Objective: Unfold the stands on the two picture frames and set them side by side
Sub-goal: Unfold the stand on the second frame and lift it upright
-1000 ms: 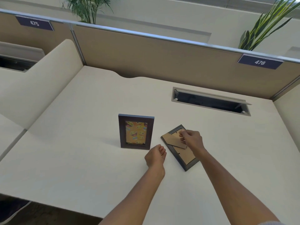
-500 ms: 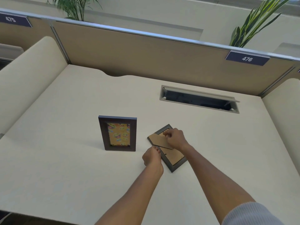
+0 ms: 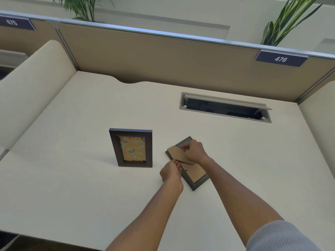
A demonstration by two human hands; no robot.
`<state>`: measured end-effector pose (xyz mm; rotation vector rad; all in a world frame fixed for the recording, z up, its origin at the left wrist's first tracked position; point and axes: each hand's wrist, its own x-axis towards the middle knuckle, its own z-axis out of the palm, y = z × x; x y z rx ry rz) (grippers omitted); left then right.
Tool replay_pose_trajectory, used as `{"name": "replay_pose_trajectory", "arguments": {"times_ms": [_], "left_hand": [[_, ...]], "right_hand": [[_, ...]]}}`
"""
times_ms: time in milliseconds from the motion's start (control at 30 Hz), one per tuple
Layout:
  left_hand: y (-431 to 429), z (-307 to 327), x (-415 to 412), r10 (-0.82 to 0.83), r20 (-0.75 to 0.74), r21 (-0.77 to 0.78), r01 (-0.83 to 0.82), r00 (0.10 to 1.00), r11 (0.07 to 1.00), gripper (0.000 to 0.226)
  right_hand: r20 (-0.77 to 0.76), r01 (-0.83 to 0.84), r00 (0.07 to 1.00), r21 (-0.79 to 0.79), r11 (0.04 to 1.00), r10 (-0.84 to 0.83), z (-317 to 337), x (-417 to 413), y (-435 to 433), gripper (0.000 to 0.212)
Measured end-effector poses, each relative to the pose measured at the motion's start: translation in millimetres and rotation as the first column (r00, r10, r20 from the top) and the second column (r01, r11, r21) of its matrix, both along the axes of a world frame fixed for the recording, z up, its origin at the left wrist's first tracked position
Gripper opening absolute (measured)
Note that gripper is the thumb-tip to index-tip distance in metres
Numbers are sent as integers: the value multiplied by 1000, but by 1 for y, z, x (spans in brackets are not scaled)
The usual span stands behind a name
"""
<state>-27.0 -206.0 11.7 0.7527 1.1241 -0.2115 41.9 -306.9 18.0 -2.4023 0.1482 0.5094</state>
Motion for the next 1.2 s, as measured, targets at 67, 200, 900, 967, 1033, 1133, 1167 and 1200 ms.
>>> {"name": "replay_pose_trajectory", "arguments": {"times_ms": [67, 200, 900, 967, 1033, 1133, 1167, 1200], "left_hand": [[1, 0, -1, 1, 15, -14, -1, 1000, 1000, 15], [2, 0, -4, -20, 40, -28, 21, 999, 999, 13], [-6, 14, -14, -49, 69, -31, 51, 996, 998, 9], [-6, 14, -14, -53, 69, -35, 56, 996, 998, 8], [-5, 13, -14, -56, 70, -39, 59, 996, 998, 8], [-4, 10, -14, -67, 65, -12, 68, 996, 998, 10], [-3, 8, -15, -75, 61, 18, 74, 995, 997, 9], [-2, 7, -16, -87, 54, 64, 84, 995, 994, 10]], "right_hand": [[3, -16, 1000, -2, 1000, 16, 2, 1, -1, 46], [38, -6, 999, 24, 1000, 5, 8, 0, -7, 48], [67, 167, 980, 255, 952, -189, 12, -15, -23, 42], [74, 177, 977, 245, 953, -200, 11, -14, -23, 42], [75, 196, 973, 239, 951, -220, 9, -14, -24, 39], [93, 224, 964, 226, 948, -250, 6, -14, -28, 33], [110, 231, 960, 211, 950, -258, 5, -14, -30, 32], [128, 242, 955, 190, 952, -268, 5, -14, -33, 31]]}}
